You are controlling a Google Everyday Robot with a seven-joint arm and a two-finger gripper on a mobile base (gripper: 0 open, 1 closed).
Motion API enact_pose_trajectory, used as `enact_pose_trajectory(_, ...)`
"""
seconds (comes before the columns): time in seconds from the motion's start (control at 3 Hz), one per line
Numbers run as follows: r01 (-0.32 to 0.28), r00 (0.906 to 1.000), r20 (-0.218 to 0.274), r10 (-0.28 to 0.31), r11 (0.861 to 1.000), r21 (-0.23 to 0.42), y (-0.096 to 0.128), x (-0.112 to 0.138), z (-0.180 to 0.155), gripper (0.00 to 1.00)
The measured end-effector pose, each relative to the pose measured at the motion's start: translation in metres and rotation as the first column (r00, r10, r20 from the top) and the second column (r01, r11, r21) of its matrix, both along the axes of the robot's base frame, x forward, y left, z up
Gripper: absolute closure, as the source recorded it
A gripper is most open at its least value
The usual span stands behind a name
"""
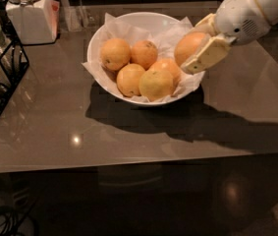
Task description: Pick orange from white bowl
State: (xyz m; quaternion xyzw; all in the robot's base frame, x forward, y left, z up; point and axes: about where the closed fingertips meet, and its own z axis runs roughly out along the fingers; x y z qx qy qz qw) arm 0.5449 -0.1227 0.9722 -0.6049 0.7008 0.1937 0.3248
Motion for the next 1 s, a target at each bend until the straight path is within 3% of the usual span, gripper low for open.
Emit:
enact_pose_trajectory(0.67, -0.027, 0.9942, 0.106, 0.017, 0.995, 0.096, 0.008, -0.066, 0.037, 1.00)
enact_pose_trajectory(1.0, -0.021, 0.9947, 0.102, 0.010, 0.995, 0.098, 0.005, -0.070, 0.036, 1.00)
